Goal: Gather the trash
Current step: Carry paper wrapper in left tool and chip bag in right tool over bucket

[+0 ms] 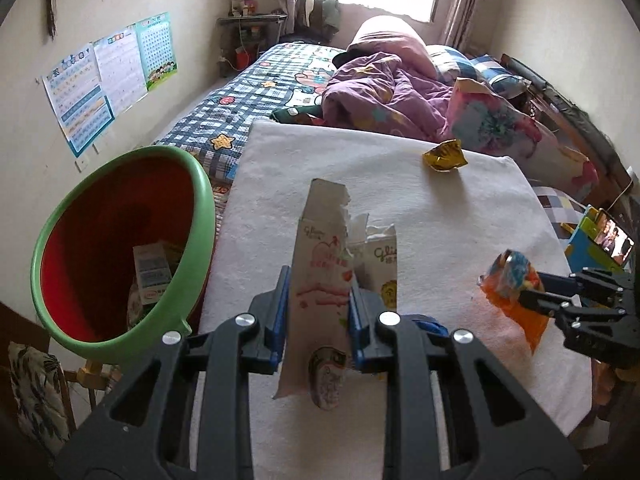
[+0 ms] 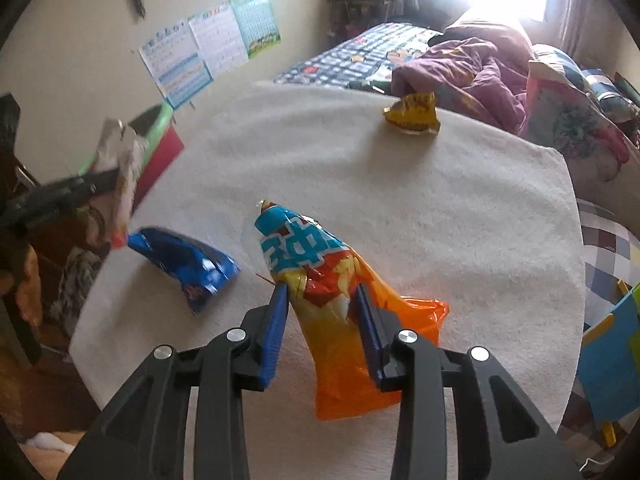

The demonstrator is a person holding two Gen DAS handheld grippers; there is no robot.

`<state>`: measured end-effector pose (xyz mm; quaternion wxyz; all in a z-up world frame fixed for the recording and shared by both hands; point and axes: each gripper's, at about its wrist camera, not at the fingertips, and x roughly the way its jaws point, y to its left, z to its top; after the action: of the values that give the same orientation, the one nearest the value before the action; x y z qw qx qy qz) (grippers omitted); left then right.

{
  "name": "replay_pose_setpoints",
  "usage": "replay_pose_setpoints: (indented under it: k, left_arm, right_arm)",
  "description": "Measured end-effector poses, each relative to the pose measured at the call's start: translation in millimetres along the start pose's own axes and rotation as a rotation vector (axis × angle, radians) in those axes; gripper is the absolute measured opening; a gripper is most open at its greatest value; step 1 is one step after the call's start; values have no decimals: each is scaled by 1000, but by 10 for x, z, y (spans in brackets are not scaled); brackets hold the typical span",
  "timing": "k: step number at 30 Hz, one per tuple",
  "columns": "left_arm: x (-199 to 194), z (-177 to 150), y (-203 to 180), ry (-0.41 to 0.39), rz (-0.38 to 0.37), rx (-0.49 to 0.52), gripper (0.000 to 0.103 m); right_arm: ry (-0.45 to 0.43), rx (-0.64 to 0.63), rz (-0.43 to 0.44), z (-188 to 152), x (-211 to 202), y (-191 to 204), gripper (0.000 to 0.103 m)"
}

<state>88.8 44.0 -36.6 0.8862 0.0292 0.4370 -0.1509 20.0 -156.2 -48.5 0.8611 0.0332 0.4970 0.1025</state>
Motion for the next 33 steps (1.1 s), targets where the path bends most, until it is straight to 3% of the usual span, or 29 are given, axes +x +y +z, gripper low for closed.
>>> replay_pose_setpoints:
  k: [7, 13, 22, 24, 33]
  left_arm:
    - [-41, -20, 108, -12, 0, -10, 24]
    - [-50, -19, 225, -9, 2, -14, 24]
    - [-73, -19, 445, -12, 7, -22, 24]
    - [-82, -22, 495, -12, 8, -25, 24]
    - [-80, -8, 742, -11, 6, -30, 24]
  right_arm:
    - [-31, 58, 27, 63, -62, 48, 31]
    - [23, 73, 32, 9, 152, 98, 33]
    - [48, 96, 38, -76, 271, 121, 57]
    - [37, 113, 35, -71, 237, 99, 67]
    - [27, 133, -24, -52, 187, 127, 71]
